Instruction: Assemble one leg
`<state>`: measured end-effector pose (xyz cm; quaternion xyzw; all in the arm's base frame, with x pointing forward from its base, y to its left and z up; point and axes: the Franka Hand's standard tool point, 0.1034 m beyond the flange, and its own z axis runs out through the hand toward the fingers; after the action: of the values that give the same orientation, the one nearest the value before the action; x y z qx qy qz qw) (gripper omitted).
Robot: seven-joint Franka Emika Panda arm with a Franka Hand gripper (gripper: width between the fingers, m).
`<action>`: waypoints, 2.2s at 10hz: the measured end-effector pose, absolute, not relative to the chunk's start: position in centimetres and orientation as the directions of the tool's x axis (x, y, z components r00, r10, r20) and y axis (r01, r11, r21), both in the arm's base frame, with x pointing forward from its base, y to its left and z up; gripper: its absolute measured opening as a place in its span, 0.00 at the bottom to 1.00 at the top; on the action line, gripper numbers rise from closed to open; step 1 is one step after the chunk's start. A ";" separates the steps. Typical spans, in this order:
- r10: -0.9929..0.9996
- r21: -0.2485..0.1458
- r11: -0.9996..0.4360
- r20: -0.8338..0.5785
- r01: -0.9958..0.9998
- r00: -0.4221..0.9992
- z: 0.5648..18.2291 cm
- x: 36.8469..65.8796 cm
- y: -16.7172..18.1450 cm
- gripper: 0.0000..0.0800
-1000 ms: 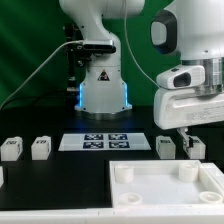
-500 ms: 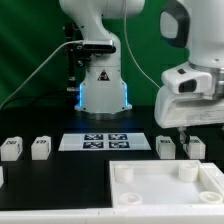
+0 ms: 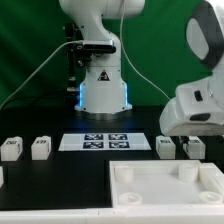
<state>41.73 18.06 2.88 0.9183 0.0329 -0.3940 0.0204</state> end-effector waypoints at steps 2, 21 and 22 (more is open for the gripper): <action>0.028 0.024 -0.997 -0.762 0.072 0.647 2.4 41.8 18.1 0.81; -0.069 0.108 -0.994 -0.802 0.031 0.593 0.4 39.3 18.2 0.36; -0.069 0.108 -0.994 -0.802 0.031 0.593 0.4 39.3 18.2 0.36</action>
Offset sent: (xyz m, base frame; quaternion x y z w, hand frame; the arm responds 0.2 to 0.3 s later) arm -0.0146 0.0053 -0.0074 0.0135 -0.0626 0.0883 0.9940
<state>39.32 18.18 0.37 0.8907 -0.0107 -0.4511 0.0550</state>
